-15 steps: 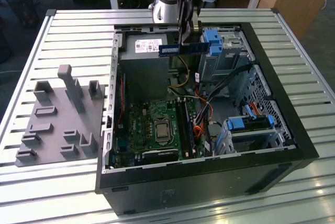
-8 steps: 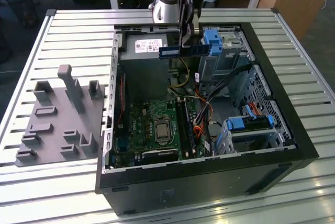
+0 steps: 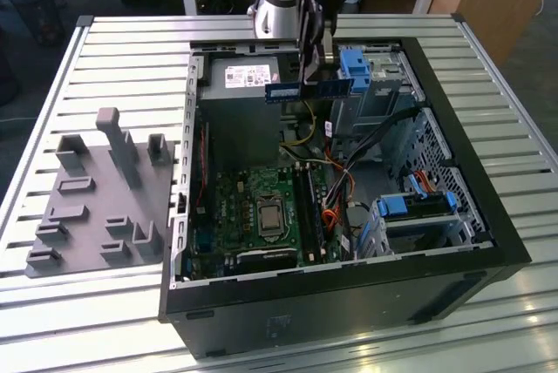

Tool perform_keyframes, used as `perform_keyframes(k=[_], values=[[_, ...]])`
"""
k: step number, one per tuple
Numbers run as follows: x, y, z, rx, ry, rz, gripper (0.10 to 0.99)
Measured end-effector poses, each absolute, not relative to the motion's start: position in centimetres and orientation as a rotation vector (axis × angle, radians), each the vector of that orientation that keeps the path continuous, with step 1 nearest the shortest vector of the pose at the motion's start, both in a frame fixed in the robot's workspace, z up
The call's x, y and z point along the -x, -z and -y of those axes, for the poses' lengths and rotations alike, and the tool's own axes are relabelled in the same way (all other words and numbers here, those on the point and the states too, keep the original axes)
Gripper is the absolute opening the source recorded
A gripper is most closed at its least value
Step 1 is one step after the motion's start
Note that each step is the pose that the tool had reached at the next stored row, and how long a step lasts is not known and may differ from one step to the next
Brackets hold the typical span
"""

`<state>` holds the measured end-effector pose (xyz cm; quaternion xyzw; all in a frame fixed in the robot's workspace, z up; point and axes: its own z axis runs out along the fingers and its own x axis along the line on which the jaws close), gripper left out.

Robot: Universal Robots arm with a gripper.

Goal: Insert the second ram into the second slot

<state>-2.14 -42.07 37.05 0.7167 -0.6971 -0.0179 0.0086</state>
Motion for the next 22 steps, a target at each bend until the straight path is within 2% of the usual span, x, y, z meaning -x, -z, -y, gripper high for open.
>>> perform_keyframes(k=[22], values=[[2.2, -37.0, 44.0, -2.245, 0.056, 2.172, 0.137]])
